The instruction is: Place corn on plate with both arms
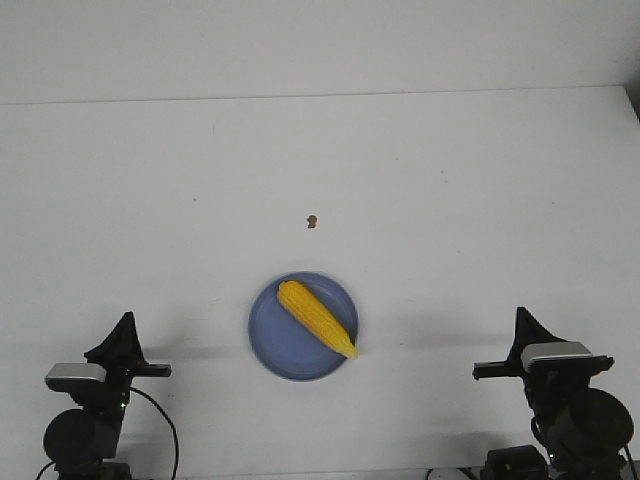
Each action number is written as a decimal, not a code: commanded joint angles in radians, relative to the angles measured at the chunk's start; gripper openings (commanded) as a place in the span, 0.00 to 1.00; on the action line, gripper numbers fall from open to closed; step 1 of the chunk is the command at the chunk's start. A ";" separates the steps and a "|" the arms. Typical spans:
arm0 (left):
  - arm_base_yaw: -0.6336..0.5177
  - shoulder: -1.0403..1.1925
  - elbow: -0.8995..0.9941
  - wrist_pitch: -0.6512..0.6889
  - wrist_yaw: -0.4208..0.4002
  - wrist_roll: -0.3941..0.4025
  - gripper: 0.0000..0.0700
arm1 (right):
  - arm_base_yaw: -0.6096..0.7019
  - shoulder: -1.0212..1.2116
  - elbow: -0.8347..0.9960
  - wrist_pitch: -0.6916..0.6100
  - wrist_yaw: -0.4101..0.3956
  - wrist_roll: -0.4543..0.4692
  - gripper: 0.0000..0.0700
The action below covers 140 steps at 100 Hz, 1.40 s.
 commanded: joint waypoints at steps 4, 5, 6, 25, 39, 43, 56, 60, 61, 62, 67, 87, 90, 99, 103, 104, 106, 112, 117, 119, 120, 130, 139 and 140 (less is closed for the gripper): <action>0.001 -0.002 -0.020 0.010 -0.002 -0.002 0.02 | -0.004 -0.050 -0.048 0.080 0.000 -0.011 0.01; 0.001 -0.002 -0.020 0.010 -0.002 -0.002 0.02 | -0.005 -0.056 -0.055 0.091 0.000 -0.011 0.01; 0.001 -0.002 -0.020 0.010 -0.002 -0.002 0.02 | -0.005 -0.062 -0.063 0.102 0.001 -0.011 0.01; 0.001 -0.002 -0.020 0.010 -0.002 -0.002 0.02 | -0.005 -0.171 -0.238 0.317 0.000 -0.003 0.01; 0.001 -0.002 -0.019 0.010 -0.002 -0.002 0.02 | -0.011 -0.171 -0.311 0.379 -0.003 -0.002 0.01; 0.001 -0.002 -0.019 0.009 -0.002 -0.003 0.02 | -0.011 -0.171 -0.334 0.408 -0.002 -0.002 0.01; 0.001 -0.002 -0.019 0.010 -0.002 -0.002 0.02 | -0.013 -0.171 -0.397 0.476 0.001 -0.005 0.01; 0.001 -0.002 -0.019 0.010 -0.002 -0.002 0.02 | -0.015 -0.171 -0.418 0.497 0.000 -0.002 0.01; 0.001 -0.002 -0.019 0.010 -0.002 -0.003 0.02 | -0.015 -0.171 -0.423 0.504 0.000 -0.002 0.01; 0.001 -0.002 -0.019 0.010 -0.002 -0.002 0.02 | -0.016 -0.171 -0.428 0.509 0.000 -0.002 0.01; 0.001 -0.002 -0.019 0.010 -0.002 -0.002 0.02 | -0.019 -0.171 -0.452 0.534 -0.001 -0.002 0.01; 0.001 -0.002 -0.019 0.010 -0.002 -0.002 0.02 | -0.024 -0.171 -0.537 0.649 -0.003 0.024 0.01; 0.001 -0.002 -0.019 0.010 -0.002 -0.002 0.02 | -0.023 -0.171 -0.548 0.665 -0.003 0.027 0.01; 0.001 -0.002 -0.019 0.010 -0.002 -0.003 0.02 | -0.023 -0.171 -0.562 0.677 -0.004 0.031 0.01; 0.001 -0.002 -0.019 0.010 -0.002 -0.002 0.02 | -0.023 -0.171 -0.562 0.676 -0.003 0.031 0.01; 0.001 -0.002 -0.019 0.010 -0.002 -0.002 0.02 | -0.023 -0.171 -0.562 0.676 -0.003 0.031 0.01; 0.001 -0.002 -0.019 0.010 -0.002 -0.002 0.02 | -0.023 -0.171 -0.562 0.676 -0.003 0.031 0.01; 0.001 -0.002 -0.019 0.010 -0.002 -0.002 0.02 | -0.023 -0.171 -0.562 0.675 -0.003 0.031 0.01; 0.001 -0.002 -0.019 0.010 -0.002 -0.002 0.02 | -0.023 -0.171 -0.562 0.676 -0.003 0.031 0.01; 0.001 -0.002 -0.019 0.010 -0.002 -0.003 0.02 | -0.023 -0.171 -0.562 0.676 -0.003 0.031 0.01; 0.001 -0.002 -0.019 0.010 -0.002 -0.003 0.02 | -0.023 -0.171 -0.562 0.676 -0.003 0.031 0.01; 0.001 -0.002 -0.019 0.010 -0.002 -0.003 0.02 | -0.023 -0.171 -0.562 0.676 -0.003 0.031 0.01; 0.001 -0.002 -0.019 0.010 -0.002 -0.002 0.02 | -0.023 -0.171 -0.562 0.676 -0.003 0.031 0.01; 0.001 -0.002 -0.019 0.010 -0.002 -0.003 0.02 | -0.023 -0.171 -0.562 0.676 -0.003 0.031 0.01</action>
